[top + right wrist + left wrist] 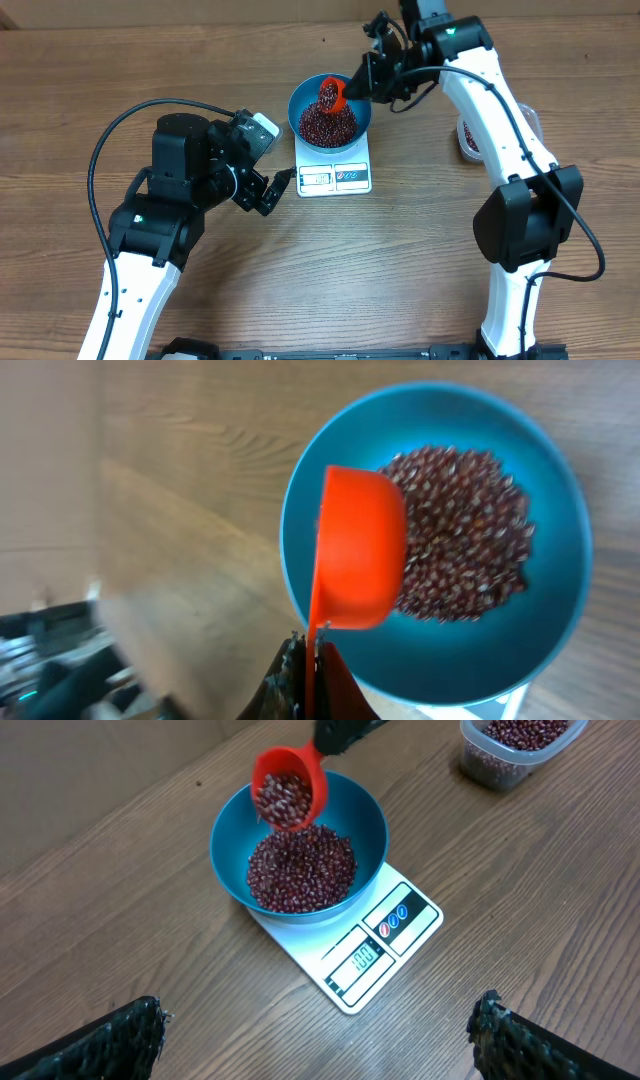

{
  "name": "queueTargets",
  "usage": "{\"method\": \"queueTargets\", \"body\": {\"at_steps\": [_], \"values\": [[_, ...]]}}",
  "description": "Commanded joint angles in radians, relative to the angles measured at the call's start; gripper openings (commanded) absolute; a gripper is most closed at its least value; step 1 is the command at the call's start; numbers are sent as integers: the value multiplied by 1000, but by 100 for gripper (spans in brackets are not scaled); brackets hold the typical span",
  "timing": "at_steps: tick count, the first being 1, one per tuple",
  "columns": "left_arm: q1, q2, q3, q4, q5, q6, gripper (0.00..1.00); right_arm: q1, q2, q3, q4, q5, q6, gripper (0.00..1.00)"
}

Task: Scoop item into bowl and weigh 150g on scale
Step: 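Tip the scoop over the blue bowl and pour the beans in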

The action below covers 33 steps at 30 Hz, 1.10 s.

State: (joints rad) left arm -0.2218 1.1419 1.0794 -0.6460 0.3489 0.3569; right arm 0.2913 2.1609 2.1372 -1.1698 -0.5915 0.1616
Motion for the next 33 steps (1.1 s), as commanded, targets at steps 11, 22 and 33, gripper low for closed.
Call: {"method": "queueTargets", "body": {"at_steps": [11, 22, 33], "values": [[5, 3, -2, 3, 14, -14, 100, 49, -18, 104, -24, 286, 2, 4], [5, 3, -2, 3, 14, -14, 99, 59, -37, 104, -60, 356, -41, 4], [5, 3, -2, 3, 14, -14, 100, 110, -58, 104, -80, 420, -66, 4]]}}
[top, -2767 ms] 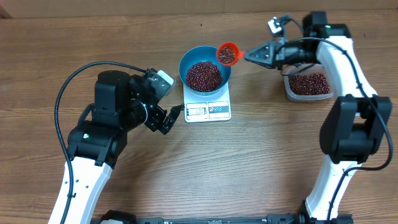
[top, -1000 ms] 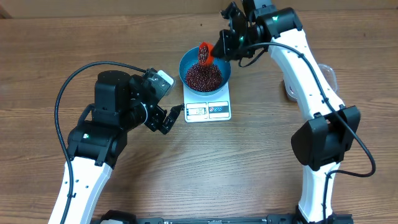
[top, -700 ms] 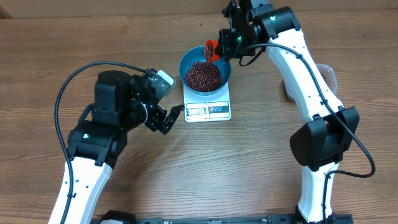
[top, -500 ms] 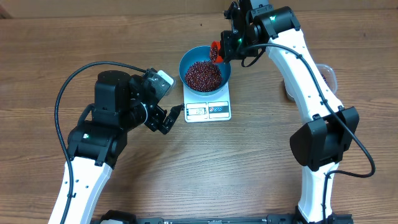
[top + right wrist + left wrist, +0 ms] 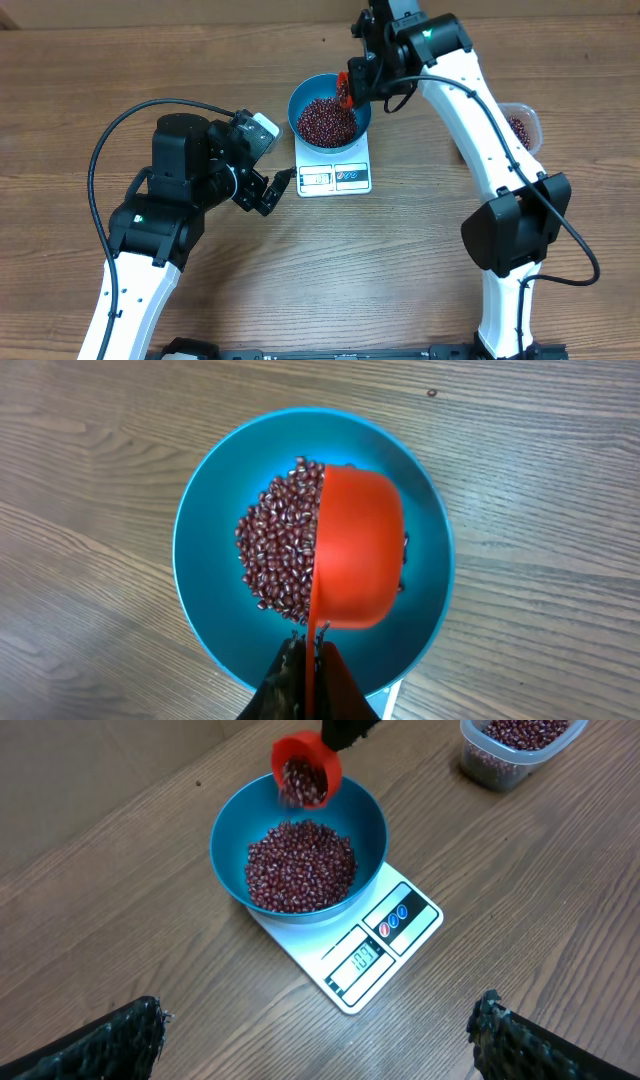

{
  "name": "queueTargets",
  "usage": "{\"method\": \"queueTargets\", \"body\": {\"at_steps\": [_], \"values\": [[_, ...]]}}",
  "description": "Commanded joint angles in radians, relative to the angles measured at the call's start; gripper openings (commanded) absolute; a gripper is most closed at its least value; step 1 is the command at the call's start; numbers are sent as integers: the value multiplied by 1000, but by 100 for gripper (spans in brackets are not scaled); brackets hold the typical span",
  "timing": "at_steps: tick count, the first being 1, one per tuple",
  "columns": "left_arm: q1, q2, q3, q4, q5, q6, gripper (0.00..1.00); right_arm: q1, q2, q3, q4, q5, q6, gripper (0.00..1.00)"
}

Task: Scoop item into bowl and weigh 150g on scale
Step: 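Tip the scoop over the blue bowl and pour the beans in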

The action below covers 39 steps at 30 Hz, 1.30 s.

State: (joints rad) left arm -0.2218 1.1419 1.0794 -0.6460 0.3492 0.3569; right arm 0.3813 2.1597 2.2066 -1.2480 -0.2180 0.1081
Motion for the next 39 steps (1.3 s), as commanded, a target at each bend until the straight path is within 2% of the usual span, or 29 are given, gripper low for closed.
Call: {"method": "queueTargets", "body": {"at_steps": [1, 12, 19, 39], "values": [[5, 3, -2, 2, 14, -14, 100, 23, -58, 34, -3, 50, -13, 4], [6, 3, -2, 2, 14, -14, 100, 84, -75, 38, -4, 210, -43, 4], [5, 3, -2, 3, 14, -14, 99, 130, -77, 101, -15, 303, -161, 4], [5, 3, -2, 3, 14, -14, 100, 146, -77, 101, -34, 299, -196, 4]]}}
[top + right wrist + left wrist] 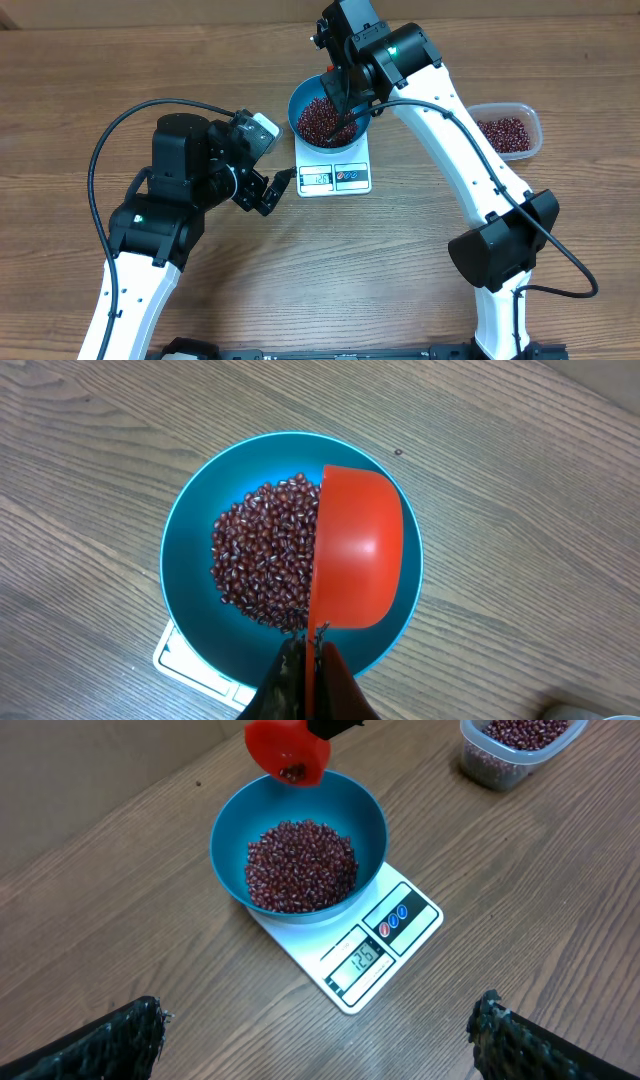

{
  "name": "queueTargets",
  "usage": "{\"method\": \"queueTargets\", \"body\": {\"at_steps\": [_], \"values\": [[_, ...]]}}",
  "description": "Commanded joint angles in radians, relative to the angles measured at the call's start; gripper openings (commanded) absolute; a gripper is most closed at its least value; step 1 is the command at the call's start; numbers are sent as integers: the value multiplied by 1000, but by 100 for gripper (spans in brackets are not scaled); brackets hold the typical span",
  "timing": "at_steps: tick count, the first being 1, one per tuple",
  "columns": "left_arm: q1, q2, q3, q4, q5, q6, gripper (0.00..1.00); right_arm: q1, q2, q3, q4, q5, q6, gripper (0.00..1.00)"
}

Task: Scoop item into bowl and weigh 150g on scale
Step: 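Tip the scoop over the blue bowl and pour the beans in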

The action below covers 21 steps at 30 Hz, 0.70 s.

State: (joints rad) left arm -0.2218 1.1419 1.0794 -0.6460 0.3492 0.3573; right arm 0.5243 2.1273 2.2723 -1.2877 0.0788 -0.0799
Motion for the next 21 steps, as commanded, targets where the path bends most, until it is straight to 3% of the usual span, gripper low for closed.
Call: {"method": "queueTargets", "body": {"at_steps": [1, 19, 21], "values": [[5, 3, -2, 3, 14, -14, 99, 3, -44, 35, 7, 2, -8, 4], [5, 3, -2, 3, 14, -14, 100, 5, -44, 35, 42, 14, -178, 4], [5, 3, -2, 3, 14, -14, 100, 5, -44, 35, 47, 23, -258, 4]]}}
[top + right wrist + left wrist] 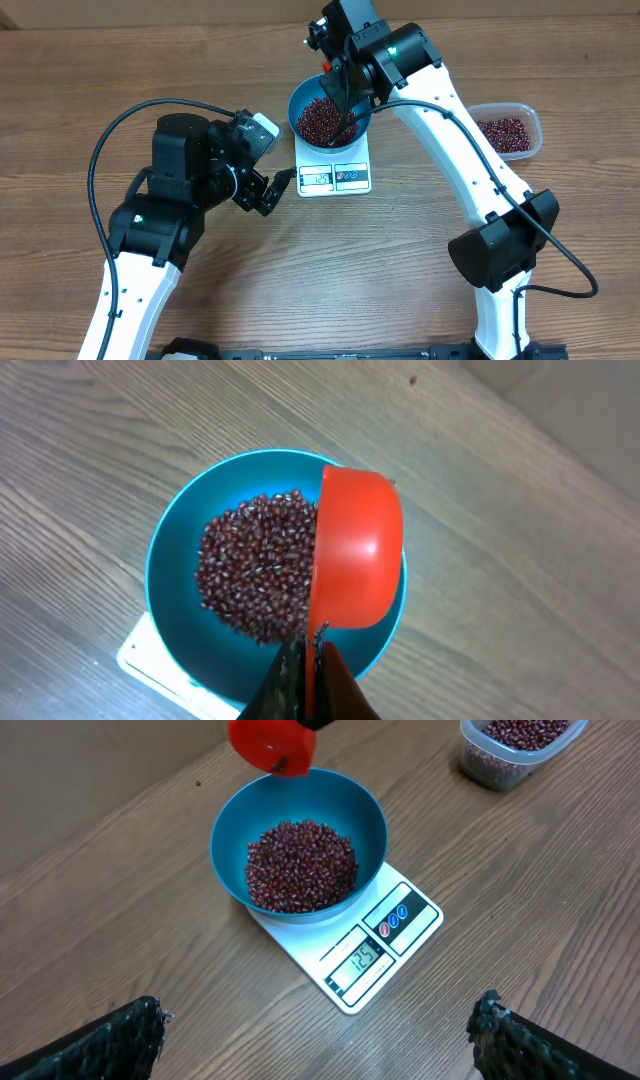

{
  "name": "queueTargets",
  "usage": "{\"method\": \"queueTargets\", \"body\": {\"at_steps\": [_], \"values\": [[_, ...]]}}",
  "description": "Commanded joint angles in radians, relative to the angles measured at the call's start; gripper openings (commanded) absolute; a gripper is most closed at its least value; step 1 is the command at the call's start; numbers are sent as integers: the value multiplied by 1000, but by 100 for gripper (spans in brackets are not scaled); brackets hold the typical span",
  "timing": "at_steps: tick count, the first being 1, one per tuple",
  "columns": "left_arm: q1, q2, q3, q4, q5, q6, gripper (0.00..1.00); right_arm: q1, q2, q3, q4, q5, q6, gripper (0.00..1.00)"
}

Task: Scoop item into bowl and weigh 150g on scale
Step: 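Tip the scoop over the blue bowl and pour the beans in, then bring the empty scoop back to the bean tub with the right gripper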

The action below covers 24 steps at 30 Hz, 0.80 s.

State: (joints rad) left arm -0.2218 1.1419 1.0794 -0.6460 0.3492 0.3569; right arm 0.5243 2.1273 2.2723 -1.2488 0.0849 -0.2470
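Note:
A blue bowl [228,830] heaped with red beans [300,865] stands on the white scale [400,915], whose display [365,955] reads about 125. My right gripper [311,650] is shut on the handle of the red scoop [360,550], held tipped on its side above the bowl's far rim. The left wrist view shows the scoop [270,745] nearly empty. My left gripper [318,1010] stands open over bare table, in front of the scale, holding nothing.
A clear tub of red beans [505,132] sits at the right of the table; in the left wrist view the tub [510,745] is at the top right. The right arm [440,110] reaches over the scale's right side.
The scoop has shifted slightly away from the bowl, toward its far left rim, and sits a bit higher. The left arm, bowl and scale have not moved.
The right gripper held the scoop full of beans, tilted over the bowl, with the scale near 109. Then the scoop was tipped further with fewer beans in it. By now it is nearly empty, the bean heap is larger and the scale reads about 125.

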Motion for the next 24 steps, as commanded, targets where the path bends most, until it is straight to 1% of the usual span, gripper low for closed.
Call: {"method": "queueTargets", "body": {"at_steps": [1, 3, 11, 19, 24], "values": [[5, 3, -2, 2, 14, -13, 99, 5, -44, 35, 12, 31, -103, 4], [5, 3, -2, 2, 14, -14, 99, 5, -44, 35, 21, 64, -103, 4], [5, 3, -2, 3, 14, -14, 99, 4, -44, 35, 43, 58, -98, 4], [5, 3, -2, 3, 14, -14, 99, -3, -44, 35, 45, 33, -10, 4], [5, 3, -2, 3, 14, -14, 99, -33, -44, 35, 48, -36, -3, 4]]}}
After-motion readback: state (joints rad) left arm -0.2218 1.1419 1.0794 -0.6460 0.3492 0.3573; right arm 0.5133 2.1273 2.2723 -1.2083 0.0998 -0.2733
